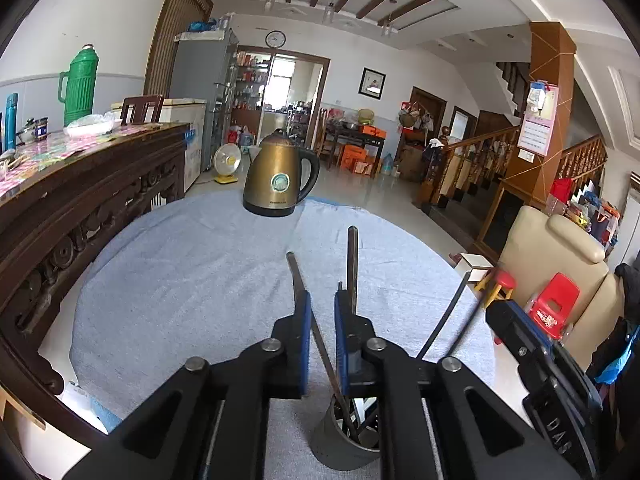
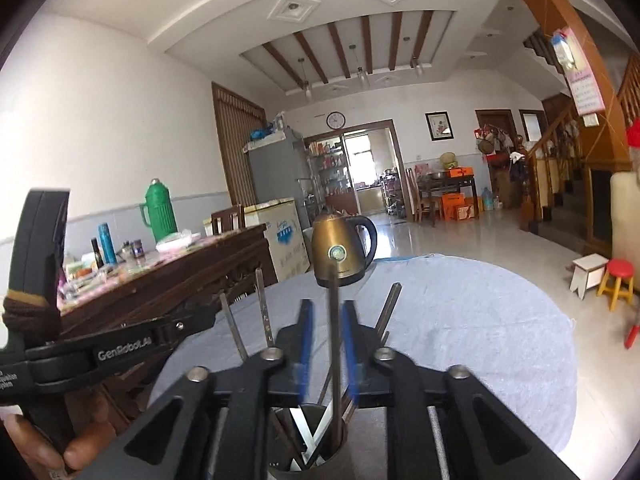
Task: Organize utensils
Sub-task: 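Lower the chopsticks into the green cup and open both tools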
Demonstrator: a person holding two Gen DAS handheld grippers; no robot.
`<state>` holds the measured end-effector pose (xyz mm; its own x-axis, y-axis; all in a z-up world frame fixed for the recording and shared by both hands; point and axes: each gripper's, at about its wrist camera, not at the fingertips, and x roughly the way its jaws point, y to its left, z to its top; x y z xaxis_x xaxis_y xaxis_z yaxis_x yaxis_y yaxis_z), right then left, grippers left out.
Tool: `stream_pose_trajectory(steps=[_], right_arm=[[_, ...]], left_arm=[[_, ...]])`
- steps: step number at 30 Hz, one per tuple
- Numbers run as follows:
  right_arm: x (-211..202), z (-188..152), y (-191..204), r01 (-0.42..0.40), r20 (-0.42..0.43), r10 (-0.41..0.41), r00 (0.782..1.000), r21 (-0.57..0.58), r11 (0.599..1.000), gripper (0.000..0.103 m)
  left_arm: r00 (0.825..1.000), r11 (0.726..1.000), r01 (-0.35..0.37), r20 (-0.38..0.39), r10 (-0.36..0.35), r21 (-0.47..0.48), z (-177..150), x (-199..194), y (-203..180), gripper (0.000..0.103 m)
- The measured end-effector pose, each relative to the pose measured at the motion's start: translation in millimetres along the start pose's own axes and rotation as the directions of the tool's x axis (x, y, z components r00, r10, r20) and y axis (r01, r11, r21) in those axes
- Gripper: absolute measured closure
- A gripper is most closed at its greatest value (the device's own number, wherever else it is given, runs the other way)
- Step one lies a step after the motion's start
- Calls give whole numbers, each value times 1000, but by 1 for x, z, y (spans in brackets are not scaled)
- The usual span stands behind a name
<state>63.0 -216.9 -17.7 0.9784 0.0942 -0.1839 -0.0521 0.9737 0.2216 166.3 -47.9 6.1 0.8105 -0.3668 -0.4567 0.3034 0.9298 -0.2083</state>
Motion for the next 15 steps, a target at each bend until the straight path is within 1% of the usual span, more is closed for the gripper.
stream_pose_trajectory(steps=[1,2,3,5,8,9,11,15], right_arm=[[-3,1,-3,5,5,-5,1000,9,1000,63],[-7,2,-7,7,10,-7,1000,25,1000,47],[-12,2,-11,6,29,-7,1000,42,999,45],[-21,5,-16,24,56,-27,998,52,998,45],[-28,6,-24,50,61,-54,997,62,997,45],[-31,6,-29,61,58,-65,996,73,995,45],[-33,7,-34,72,49,-77,996,86,994,45],[-40,7,-46,106,30,-110,994,99,989,45]], left_arm=[[1000,1000,-2,4,2,5,0,-3,0,71],[1000,1000,-9,14,9,8,1,-8,0,54],[999,1000,-19,27,19,10,0,-12,1,49],[998,999,-41,53,39,25,-1,-21,1,47],[997,998,-55,51,53,34,-3,-27,3,40],[997,998,-59,49,57,35,-5,-29,3,39],[997,996,-75,36,73,46,-9,-31,3,30],[993,990,-119,19,118,76,-18,-34,3,25]])
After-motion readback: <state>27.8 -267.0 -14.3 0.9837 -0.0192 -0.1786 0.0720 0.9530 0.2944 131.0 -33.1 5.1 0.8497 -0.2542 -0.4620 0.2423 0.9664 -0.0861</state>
